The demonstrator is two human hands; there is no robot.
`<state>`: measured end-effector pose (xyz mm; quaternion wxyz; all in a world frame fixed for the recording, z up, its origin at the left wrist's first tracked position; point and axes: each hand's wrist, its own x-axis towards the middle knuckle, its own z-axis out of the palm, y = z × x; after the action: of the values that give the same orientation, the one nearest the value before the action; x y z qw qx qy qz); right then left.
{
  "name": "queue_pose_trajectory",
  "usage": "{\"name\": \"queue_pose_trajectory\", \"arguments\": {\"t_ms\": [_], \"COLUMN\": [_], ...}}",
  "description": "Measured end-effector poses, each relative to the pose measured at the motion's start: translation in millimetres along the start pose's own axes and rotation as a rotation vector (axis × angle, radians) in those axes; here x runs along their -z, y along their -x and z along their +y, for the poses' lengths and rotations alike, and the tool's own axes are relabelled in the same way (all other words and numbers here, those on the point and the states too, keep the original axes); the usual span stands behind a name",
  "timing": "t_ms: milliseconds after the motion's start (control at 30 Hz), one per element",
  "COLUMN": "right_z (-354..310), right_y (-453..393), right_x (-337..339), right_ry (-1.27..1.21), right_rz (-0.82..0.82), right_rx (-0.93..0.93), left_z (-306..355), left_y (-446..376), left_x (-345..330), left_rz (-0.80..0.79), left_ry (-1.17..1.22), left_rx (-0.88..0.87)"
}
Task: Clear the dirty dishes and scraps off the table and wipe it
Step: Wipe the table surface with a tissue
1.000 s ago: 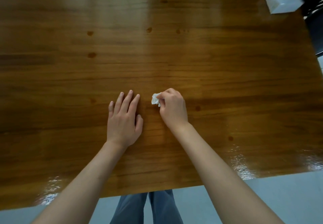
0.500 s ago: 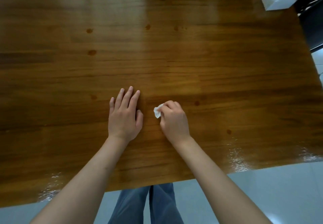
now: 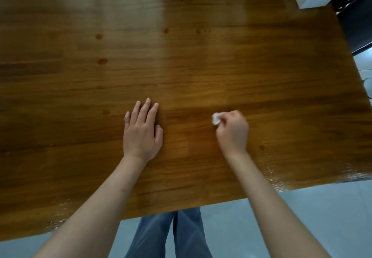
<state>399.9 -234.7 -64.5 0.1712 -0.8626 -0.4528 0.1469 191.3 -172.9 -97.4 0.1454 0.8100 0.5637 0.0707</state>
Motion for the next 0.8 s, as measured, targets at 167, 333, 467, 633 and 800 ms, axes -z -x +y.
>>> {"name": "queue_pose_trajectory", "arguments": {"t_ms": [167,333,467,633,800], "right_z": [-28.3,-8.0,7.2,-35.6,17.3], "right_y": [-8.1,27.4,-35.0,37.0,-13.6], "right_x": [-14.8,-7.0,3.2,-23.7,4.2], "right_ry": [-0.019,-0.057,-0.031,-0.089,-0.085], "right_rz": [0.026,-0.032,0.134,-0.086,0.048], "right_rx": [-0.013,0.135,-0.186,0.2,-0.071], "left_z": [-1.0,0.0,-0.6,-1.6,0.8], "left_y": [-0.7,0.3,-1.2,-0.9,-1.0], "left_x": [0.2,0.3,-1.0,-1.8,-0.7], "left_rz": [0.003,0.002,0.014,0.016,0.019], "left_ry": [-0.004,-0.015,-0.012,-0.043,-0.028], "left_rx": [0.004,0.007,0.0,0.018,0.008]}}
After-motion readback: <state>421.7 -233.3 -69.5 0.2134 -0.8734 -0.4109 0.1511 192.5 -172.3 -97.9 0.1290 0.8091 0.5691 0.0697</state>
